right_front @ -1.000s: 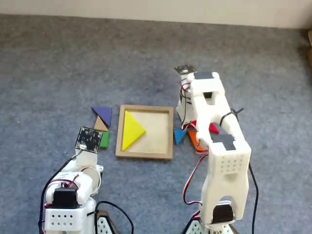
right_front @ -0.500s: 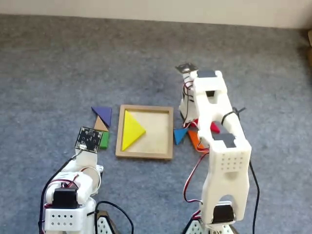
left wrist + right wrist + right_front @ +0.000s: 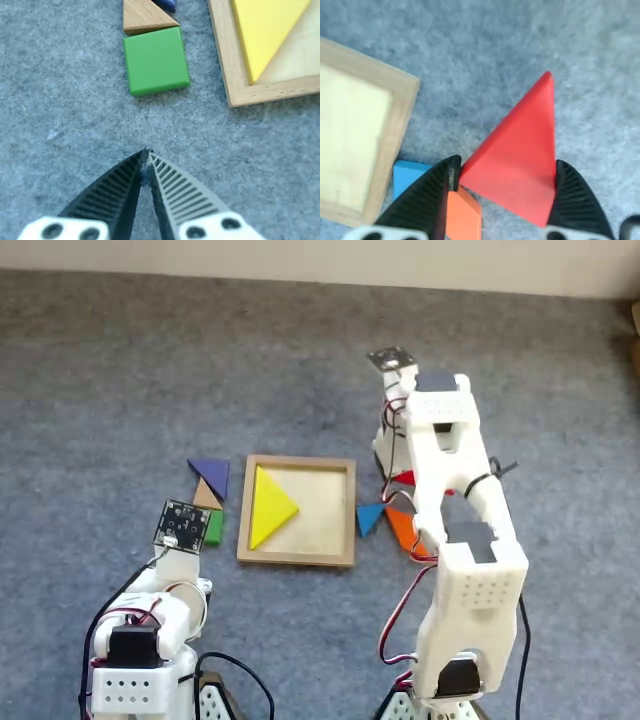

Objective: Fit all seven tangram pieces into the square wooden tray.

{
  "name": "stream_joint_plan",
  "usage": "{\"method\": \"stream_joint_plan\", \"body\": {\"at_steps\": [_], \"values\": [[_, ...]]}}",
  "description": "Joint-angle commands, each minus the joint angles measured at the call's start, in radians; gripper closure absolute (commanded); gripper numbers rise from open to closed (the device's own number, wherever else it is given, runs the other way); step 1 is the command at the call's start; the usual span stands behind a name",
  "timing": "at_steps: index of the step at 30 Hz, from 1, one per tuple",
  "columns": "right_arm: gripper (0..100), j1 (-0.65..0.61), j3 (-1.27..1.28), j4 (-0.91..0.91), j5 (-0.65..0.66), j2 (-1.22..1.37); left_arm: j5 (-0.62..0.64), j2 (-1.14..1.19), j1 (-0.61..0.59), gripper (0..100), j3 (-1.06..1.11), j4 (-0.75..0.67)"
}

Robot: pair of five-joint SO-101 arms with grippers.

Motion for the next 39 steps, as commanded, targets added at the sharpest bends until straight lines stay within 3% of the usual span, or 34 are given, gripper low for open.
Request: {"method": "stream_joint_plan", "body": {"at_steps": [1, 14, 23, 39], "values": [[80.7, -0.024, -0.013, 0.007, 0.014, -0.088, -0.009, -0.031, 0.007, 99, 0.019, 0.003], [80.9, -0.285, -0.015, 0.05, 0.33, -0.087, -0.009, -0.031, 0.007, 99, 0.019, 0.003], [80.9, -0.387, -0.007, 0.041, 0.56, -0.081, -0.009, -0.031, 0.007, 99, 0.019, 0.003], [80.7, -0.432, -0.013, -0.027, 0.598, 0.03, -0.009, -0.031, 0.007, 99, 0.019, 0.003]]}}
